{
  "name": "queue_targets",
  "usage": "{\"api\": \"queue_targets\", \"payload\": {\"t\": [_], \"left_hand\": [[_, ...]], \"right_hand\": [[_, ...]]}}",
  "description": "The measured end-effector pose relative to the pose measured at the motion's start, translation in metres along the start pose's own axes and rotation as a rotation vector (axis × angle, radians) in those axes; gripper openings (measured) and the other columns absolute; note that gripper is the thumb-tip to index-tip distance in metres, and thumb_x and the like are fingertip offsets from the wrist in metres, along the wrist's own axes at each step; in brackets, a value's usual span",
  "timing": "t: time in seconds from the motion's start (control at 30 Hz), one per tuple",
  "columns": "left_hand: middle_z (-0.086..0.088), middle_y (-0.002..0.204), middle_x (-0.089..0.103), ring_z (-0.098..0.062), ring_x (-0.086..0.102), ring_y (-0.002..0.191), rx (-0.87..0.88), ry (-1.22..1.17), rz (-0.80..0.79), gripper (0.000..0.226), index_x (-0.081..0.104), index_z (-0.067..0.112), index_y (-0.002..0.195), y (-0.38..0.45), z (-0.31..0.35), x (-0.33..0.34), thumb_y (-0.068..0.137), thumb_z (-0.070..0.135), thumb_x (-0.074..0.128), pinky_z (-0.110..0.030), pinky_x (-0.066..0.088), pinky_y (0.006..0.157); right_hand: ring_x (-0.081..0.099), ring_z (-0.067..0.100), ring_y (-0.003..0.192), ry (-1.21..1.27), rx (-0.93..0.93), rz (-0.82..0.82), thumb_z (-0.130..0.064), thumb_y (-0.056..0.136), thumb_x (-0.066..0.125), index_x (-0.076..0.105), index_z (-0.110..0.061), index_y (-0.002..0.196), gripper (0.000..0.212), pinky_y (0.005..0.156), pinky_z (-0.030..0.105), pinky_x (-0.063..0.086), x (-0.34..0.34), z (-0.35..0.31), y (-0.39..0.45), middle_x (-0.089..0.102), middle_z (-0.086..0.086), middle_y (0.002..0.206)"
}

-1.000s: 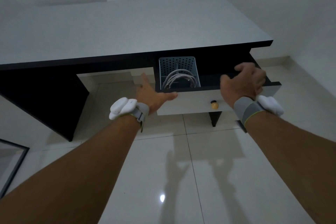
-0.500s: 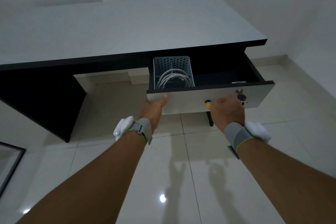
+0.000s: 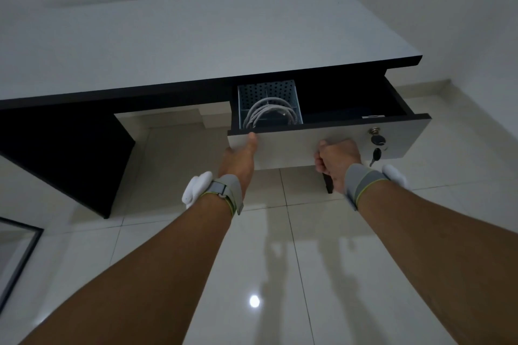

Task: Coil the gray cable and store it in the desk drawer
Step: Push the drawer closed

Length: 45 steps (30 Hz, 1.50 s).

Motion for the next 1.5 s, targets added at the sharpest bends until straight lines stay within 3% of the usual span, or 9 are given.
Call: {"api": "queue_targets", "payload": {"t": [0.1,0.23,0.37,0.57,0.77,0.87,1.13,1.23,1.5], "left_hand": [[-0.01,0.138,0.049,-0.037,0.052,0.117,-0.007,0.023,0.007,0.086,0.04,0.013,0.136,0.009,0.006,0.005,0.073,0.071,0.04,-0.051,0.042,0.101],[-0.008,0.119,0.051,-0.032,0.053,0.116,0.027,0.047,-0.059,0.053,0.045,0.008,0.131,0.016,0.028,0.029,0.091,0.043,0.044,-0.047,0.041,0.104],[-0.01,0.121,0.051,-0.025,0.05,0.111,0.002,0.028,-0.118,0.05,0.04,0.003,0.137,0.021,0.042,0.047,0.091,0.02,0.052,-0.035,0.04,0.098],[-0.014,0.145,0.039,-0.031,0.041,0.13,-0.022,0.002,-0.173,0.069,0.022,0.01,0.146,0.044,0.054,0.047,0.086,0.012,0.055,-0.043,0.039,0.101],[-0.029,0.139,0.04,-0.034,0.047,0.119,0.063,0.092,-0.199,0.064,0.02,-0.002,0.144,0.083,0.073,0.045,0.085,0.002,0.046,-0.037,0.041,0.076],[-0.036,0.142,0.034,-0.045,0.044,0.125,0.078,0.175,-0.183,0.063,0.025,-0.006,0.142,0.103,0.087,0.043,0.083,-0.001,0.046,-0.043,0.045,0.088],[-0.014,0.091,0.056,-0.045,0.044,0.126,0.104,0.248,-0.2,0.01,0.051,0.0,0.083,0.141,0.108,0.046,0.083,-0.003,0.043,-0.039,0.043,0.091],[-0.029,0.13,0.048,-0.038,0.048,0.118,0.112,0.29,-0.205,0.033,0.049,-0.008,0.113,0.149,0.109,0.051,0.08,-0.007,0.051,-0.044,0.045,0.1],[-0.016,0.156,0.023,-0.037,0.033,0.136,0.123,0.366,-0.241,0.084,0.009,0.022,0.151,0.141,0.098,0.042,0.083,-0.002,0.05,-0.046,0.04,0.106]], "right_hand": [[0.057,0.013,0.04,0.033,0.024,-0.012,-0.019,0.092,0.05,0.049,0.001,0.118,0.033,0.035,0.016,0.046,0.006,-0.006,0.013,0.055,0.014,0.096],[0.062,0.038,0.103,-0.001,-0.011,0.124,-0.042,0.074,0.06,0.037,-0.009,0.131,0.07,0.094,0.047,0.051,0.001,-0.019,0.027,0.057,0.016,0.125],[0.034,0.04,0.135,-0.013,0.041,0.221,-0.039,0.079,0.062,-0.003,-0.016,0.149,0.099,0.113,0.047,0.03,-0.005,-0.03,0.036,0.03,0.017,0.151],[0.033,0.036,0.137,-0.132,-0.001,0.189,-0.046,0.083,0.059,-0.011,-0.017,0.15,0.1,0.114,0.041,0.027,0.009,-0.048,0.056,0.032,0.012,0.152],[0.057,0.037,0.116,-0.098,-0.071,0.123,-0.058,0.059,0.06,0.023,-0.02,0.142,0.098,0.102,0.046,0.045,0.02,-0.072,0.095,0.052,0.01,0.136],[0.053,0.042,0.117,-0.111,-0.074,0.039,-0.038,0.072,0.059,0.026,-0.011,0.141,0.082,0.099,0.051,0.046,0.034,-0.083,0.103,0.046,0.02,0.138],[0.048,0.042,0.124,-0.158,-0.049,-0.023,-0.013,0.089,0.051,0.037,0.005,0.133,0.05,0.101,0.051,0.045,0.056,-0.101,0.126,0.043,0.027,0.139],[0.047,0.041,0.125,-0.176,-0.058,-0.032,-0.012,0.09,0.048,0.034,0.002,0.136,0.05,0.1,0.05,0.045,0.064,-0.1,0.13,0.041,0.026,0.141],[0.053,0.034,0.117,-0.272,0.023,-0.154,-0.016,0.095,0.042,0.043,0.001,0.132,0.04,0.102,0.046,0.045,0.07,-0.087,0.104,0.051,0.021,0.129]]}}
Point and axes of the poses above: each hand's wrist, its own y-axis towards the middle knuckle, its own x-axis out of the palm, z = x × y, the point moved 10 cm from there along y, towards the middle knuckle
